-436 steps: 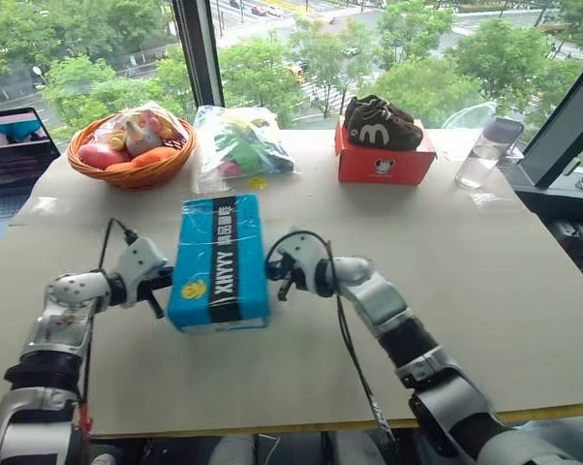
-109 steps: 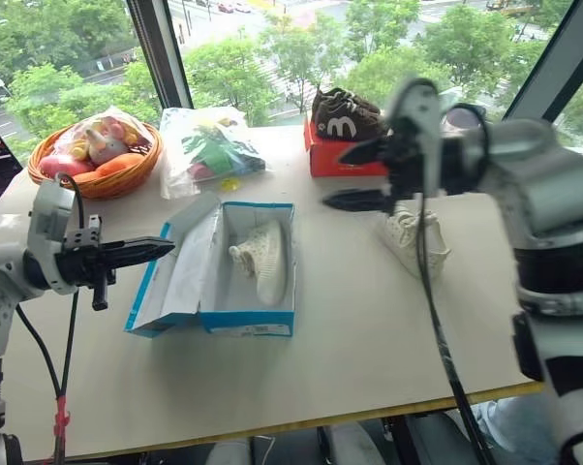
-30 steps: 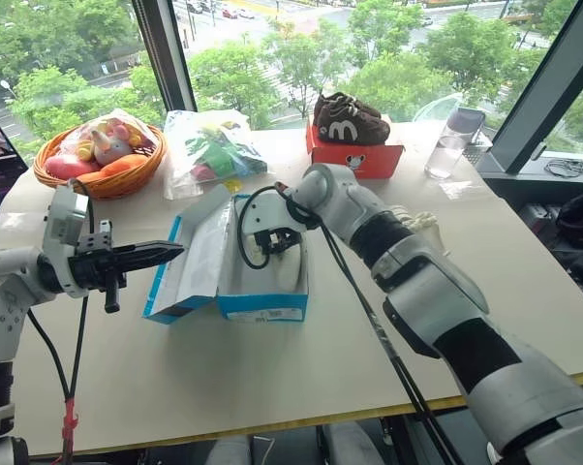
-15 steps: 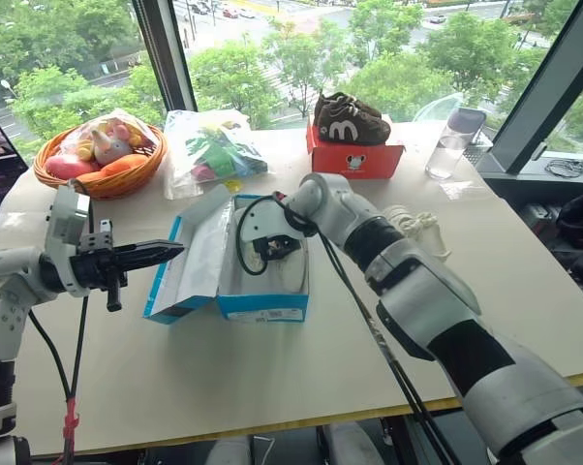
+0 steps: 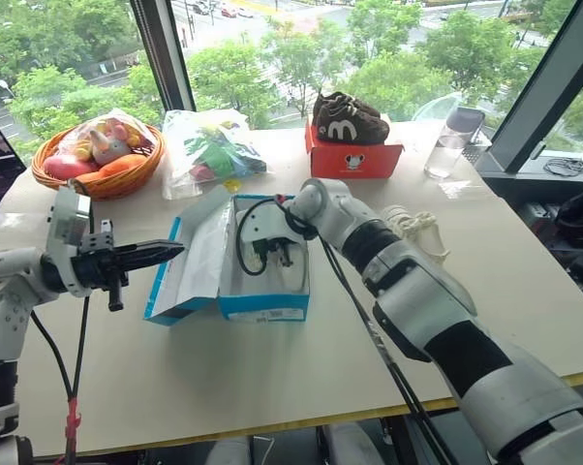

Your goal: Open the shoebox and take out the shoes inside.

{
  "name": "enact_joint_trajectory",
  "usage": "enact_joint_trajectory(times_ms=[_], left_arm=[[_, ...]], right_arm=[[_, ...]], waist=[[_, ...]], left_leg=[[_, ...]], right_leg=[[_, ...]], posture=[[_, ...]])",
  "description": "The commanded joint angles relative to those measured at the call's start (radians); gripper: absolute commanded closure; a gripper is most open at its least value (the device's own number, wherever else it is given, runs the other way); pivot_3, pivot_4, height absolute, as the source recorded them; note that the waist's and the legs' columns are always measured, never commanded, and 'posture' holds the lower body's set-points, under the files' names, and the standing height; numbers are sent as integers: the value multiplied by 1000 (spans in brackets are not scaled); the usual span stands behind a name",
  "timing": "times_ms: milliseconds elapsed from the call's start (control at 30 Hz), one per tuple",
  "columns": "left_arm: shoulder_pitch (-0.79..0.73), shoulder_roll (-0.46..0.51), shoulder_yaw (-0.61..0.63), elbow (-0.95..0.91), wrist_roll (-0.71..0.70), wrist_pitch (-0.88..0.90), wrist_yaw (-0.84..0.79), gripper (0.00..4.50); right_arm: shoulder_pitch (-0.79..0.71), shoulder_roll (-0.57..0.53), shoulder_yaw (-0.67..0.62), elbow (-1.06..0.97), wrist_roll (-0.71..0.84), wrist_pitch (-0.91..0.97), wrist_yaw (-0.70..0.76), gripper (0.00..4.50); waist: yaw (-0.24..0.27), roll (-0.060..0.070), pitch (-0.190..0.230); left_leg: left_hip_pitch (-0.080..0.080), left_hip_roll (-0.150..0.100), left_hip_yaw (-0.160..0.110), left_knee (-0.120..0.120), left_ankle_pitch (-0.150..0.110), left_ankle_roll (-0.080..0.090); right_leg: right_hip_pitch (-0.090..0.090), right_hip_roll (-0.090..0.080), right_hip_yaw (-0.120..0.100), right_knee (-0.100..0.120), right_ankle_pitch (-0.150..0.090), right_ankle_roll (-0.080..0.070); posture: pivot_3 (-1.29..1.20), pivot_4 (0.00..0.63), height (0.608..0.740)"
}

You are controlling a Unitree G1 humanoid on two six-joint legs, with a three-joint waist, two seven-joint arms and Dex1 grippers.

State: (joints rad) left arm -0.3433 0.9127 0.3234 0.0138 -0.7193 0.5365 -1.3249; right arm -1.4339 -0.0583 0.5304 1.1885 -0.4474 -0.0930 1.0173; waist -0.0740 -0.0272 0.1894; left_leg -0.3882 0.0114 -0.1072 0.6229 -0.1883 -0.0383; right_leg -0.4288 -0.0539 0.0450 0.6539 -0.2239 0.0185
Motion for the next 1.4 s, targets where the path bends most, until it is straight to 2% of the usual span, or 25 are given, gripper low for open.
enact_joint_trajectory(times_ms=[33, 133, 167, 600, 833, 1000, 1133, 1233, 1400], left_arm=[[-18, -2, 4, -6, 12, -39, -1, 4500], [-21, -4, 4, -3, 14, -43, -1, 4500], [-21, -4, 5, -5, 13, -43, 0, 4500], [-16, -8, 3, -9, 10, -48, 9, 4500], [-23, -10, -8, -5, 15, -51, 8, 4500], [-23, -12, -19, -6, 18, -54, 7, 4500], [-19, -16, -18, -19, 12, -49, 11, 4500], [-12, -18, -18, -31, 11, -48, 16, 4500], [-6, -22, -15, -38, 1, -41, 20, 4500]], right_arm=[[-15, 2, -67, -5, 42, 34, -54, 4173], [-16, 1, -89, 0, 53, 48, -62, 4173], [-16, 0, -99, -2, 61, 52, -60, 4348], [-43, -29, -232, -75, 175, 150, -13, 4348], [-60, -65, -319, -185, 272, 252, 28, 4348], [-32, -93, -397, -346, 376, 389, 43, 4348], [-14, -117, -476, -478, 459, 522, 0, 4348], [12, -166, -548, -628, 537, 656, -30, 4348], [112, -307, -622, -891, 630, 864, -51, 4348]], waist=[[0, 0, 0], [0, 0, 0], [0, 0, 0], [-1, 0, 0], [-1, 0, 0], [1, 0, 0], [1, 0, 0], [4, 0, 0], [17, 0, 0]], left_leg=[[0, 0, 0, 0, 0, 0], [0, 0, 0, 0, 0, 0], [0, 0, 0, 0, 0, 0], [-1, 0, 0, -1, 0, 0], [-2, 0, 0, -1, 0, 0], [-4, 0, 0, -1, 0, 0], [-10, 0, 0, -1, 0, 0], [-11, 0, 0, 0, 0, 0], [-13, -1, 0, 1, 0, 0]], right_leg=[[0, 0, 0, 0, 0, 0], [0, 0, 0, 0, 0, 0], [0, 0, 0, 0, 0, 0], [0, 0, 0, 0, 0, 0], [-1, 0, 0, -1, 0, 0], [-4, 0, 0, 0, 1, -1], [-10, 0, 0, 2, 3, -4], [-12, 0, 0, 1, 4, -6], [-11, -1, -1, 0, 4, -6]], posture=[[0, 150, 740], [0, 150, 740], [0, 150, 740], [0, 150, 740], [0, 150, 740], [0, 150, 740], [0, 150, 740], [0, 150, 740], [0, 150, 740]])
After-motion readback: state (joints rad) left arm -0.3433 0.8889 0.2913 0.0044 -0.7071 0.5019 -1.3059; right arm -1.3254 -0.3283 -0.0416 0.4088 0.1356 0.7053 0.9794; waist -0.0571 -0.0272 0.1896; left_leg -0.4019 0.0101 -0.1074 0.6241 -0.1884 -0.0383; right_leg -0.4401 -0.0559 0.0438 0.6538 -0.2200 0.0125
